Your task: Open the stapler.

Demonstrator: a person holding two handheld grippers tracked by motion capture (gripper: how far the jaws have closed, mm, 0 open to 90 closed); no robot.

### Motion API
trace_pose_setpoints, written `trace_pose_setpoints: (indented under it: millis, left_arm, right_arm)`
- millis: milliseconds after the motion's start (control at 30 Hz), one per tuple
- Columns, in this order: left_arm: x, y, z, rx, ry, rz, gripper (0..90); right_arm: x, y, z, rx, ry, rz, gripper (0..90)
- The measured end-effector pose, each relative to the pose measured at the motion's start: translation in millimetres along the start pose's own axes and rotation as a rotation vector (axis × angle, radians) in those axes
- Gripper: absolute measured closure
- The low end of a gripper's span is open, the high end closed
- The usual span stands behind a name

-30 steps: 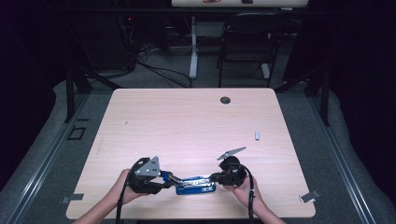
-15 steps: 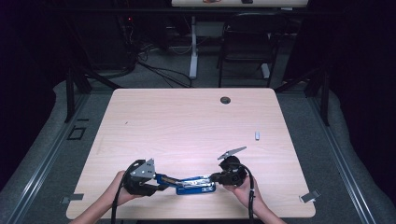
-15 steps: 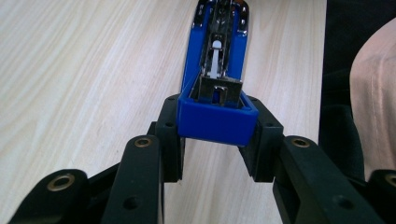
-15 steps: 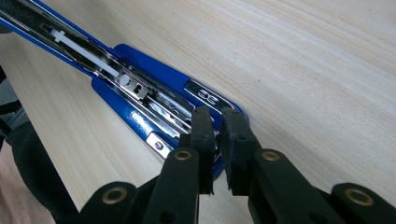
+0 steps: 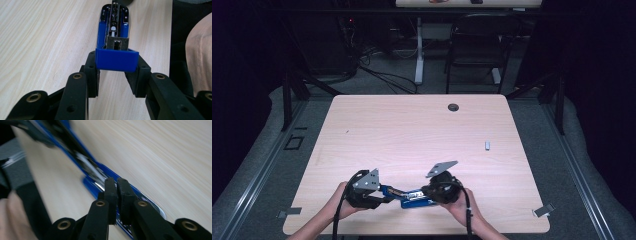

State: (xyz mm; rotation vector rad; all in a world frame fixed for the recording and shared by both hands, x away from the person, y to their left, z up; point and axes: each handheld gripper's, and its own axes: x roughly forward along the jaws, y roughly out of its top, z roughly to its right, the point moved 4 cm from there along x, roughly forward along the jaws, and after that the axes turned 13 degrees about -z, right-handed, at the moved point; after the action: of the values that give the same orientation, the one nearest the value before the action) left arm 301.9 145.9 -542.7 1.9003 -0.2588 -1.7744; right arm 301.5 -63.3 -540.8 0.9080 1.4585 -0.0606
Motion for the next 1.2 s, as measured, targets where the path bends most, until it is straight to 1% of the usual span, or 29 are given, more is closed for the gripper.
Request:
trace_pose_setpoints:
  millis: [33, 67, 100, 133, 167, 200, 233, 267, 300, 367, 400, 433, 500, 533, 567, 600, 700, 733, 800, 833, 867, 900, 967, 1000, 1033, 1067, 1100, 1167, 1200]
  left_arm:
    - [0.0, 0.4, 0.1, 0.002, -0.002, 0.002, 65.5]
    - [-0.2, 1.6, 0.1, 0.005, -0.002, 0.001, 65.5]
    - [-0.2, 2.9, 0.2, 0.008, 0.002, 0.005, 65.5]
    - [-0.1, 4.1, 0.7, 0.012, 0.002, 0.008, 65.5]
    - [-0.4, 6.0, 0.6, 0.020, 0.007, -0.003, 65.4]
    - [0.0, 5.9, -0.4, 0.011, 0.008, 0.000, 64.8]
    - [0.0, 5.3, -1.3, 0.012, 0.002, 0.003, 65.0]
    - [0.4, 6.1, -0.9, 0.014, 0.002, 0.008, 65.2]
    - [0.4, 7.1, -0.9, 0.018, 0.003, 0.005, 65.2]
    - [0.2, 8.3, -2.0, 0.014, -0.002, 0.005, 64.8]
    - [0.0, 8.5, -2.2, 0.020, 0.000, -0.003, 64.7]
    - [-0.5, 8.8, -2.2, 0.022, 0.008, -0.010, 64.3]
    - [-0.8, 8.9, -2.1, 0.024, 0.008, -0.013, 64.3]
    - [-1.6, 9.2, -2.2, 0.024, 0.006, -0.020, 63.9]
    - [-1.6, 9.2, -2.2, 0.024, 0.006, -0.020, 63.6]
    - [-2.0, 10.6, -2.3, 0.022, 0.003, -0.007, 62.8]
    - [-3.5, 13.4, -1.4, 0.027, -0.002, -0.003, 60.6]
    - [-3.5, 14.6, -1.0, 0.031, 0.001, -0.004, 58.0]
    - [-3.4, 16.8, 0.0, 0.034, -0.001, -0.002, 57.8]
    - [-3.6, 17.0, -0.4, 0.037, 0.011, -0.001, 59.4]
    - [-4.2, 16.6, -1.7, 0.039, 0.008, 0.008, 62.3]
    - [-4.4, 15.9, -2.4, 0.036, -0.007, 0.013, 63.7]
    - [-4.3, 14.7, -2.5, 0.042, -0.015, 0.020, 65.0]
    - [-4.4, 14.1, -1.9, 0.043, -0.014, 0.030, 65.6]
    - [-4.4, 14.1, -1.2, 0.045, -0.009, 0.029, 65.8]
    - [-4.4, 13.9, -0.8, 0.047, -0.009, 0.028, 65.8]
    - [-4.5, 13.6, -1.0, 0.049, -0.009, 0.029, 65.9]
    - [-4.6, 12.2, -1.8, 0.045, -0.013, 0.033, 65.9]
    - [-4.5, 11.0, -2.2, 0.042, -0.016, 0.037, 65.9]
  right_arm:
    - [1.3, 7.3, -9.3, -0.029, 0.019, 0.019, 88.3]
    - [2.7, 13.0, -15.3, -0.053, 0.031, 0.042, 89.5]
    - [5.6, 21.7, -23.3, -0.079, 0.040, 0.052, 90.0]
    - [10.1, 28.1, -27.7, -0.085, 0.044, 0.064, 90.0]
    - [13.1, 32.0, -29.3, -0.092, 0.055, 0.062, 90.0]
    - [17.6, 36.5, -30.9, -0.089, 0.047, 0.052, 90.0]
    - [18.1, 38.4, -29.4, -0.098, 0.048, 0.049, 90.0]
    - [17.9, 38.5, -27.7, -0.094, 0.063, 0.047, 90.0]
    - [17.8, 37.7, -26.1, -0.081, 0.081, 0.055, 90.0]
    - [17.3, 37.2, -24.9, -0.076, 0.087, 0.057, 90.0]
    - [17.4, 37.4, -24.5, -0.074, 0.087, 0.059, 90.0]
    - [18.2, 36.7, -22.6, -0.073, 0.101, 0.056, 90.0]
    - [19.2, 36.4, -22.1, -0.073, 0.103, 0.056, 90.0]
    - [21.1, 35.4, -21.9, -0.062, 0.109, 0.066, 90.0]
    - [21.1, 35.4, -21.9, -0.062, 0.109, 0.066, 90.0]
    - [21.5, 34.8, -21.0, -0.071, 0.111, 0.050, 90.0]
    - [22.3, 34.5, -20.8, -0.077, 0.113, 0.042, 90.0]
    - [22.7, 34.9, -20.7, -0.078, 0.120, 0.038, 90.0]
    - [23.1, 35.0, -20.6, -0.082, 0.117, 0.036, 90.0]
    - [23.3, 34.8, -20.4, -0.082, 0.121, 0.034, 90.0]
    - [23.7, 34.6, -20.4, -0.075, 0.127, 0.040, 90.0]
    - [23.5, 34.3, -19.5, -0.080, 0.125, 0.031, 90.0]
    - [24.4, 33.8, -18.9, -0.075, 0.136, 0.032, 90.0]
    - [24.3, 33.7, -18.7, -0.077, 0.137, 0.031, 90.0]
    - [24.9, 33.4, -18.5, -0.075, 0.139, 0.028, 90.0]
    - [25.2, 32.8, -17.5, -0.079, 0.138, 0.015, 90.0]
    - [26.4, 31.6, -15.2, -0.082, 0.147, 0.009, 90.0]
    - [26.0, 31.2, -13.8, -0.086, 0.141, 0.001, 90.0]
    - [22.6, 30.2, -5.8, -0.078, 0.124, 0.001, 90.0]
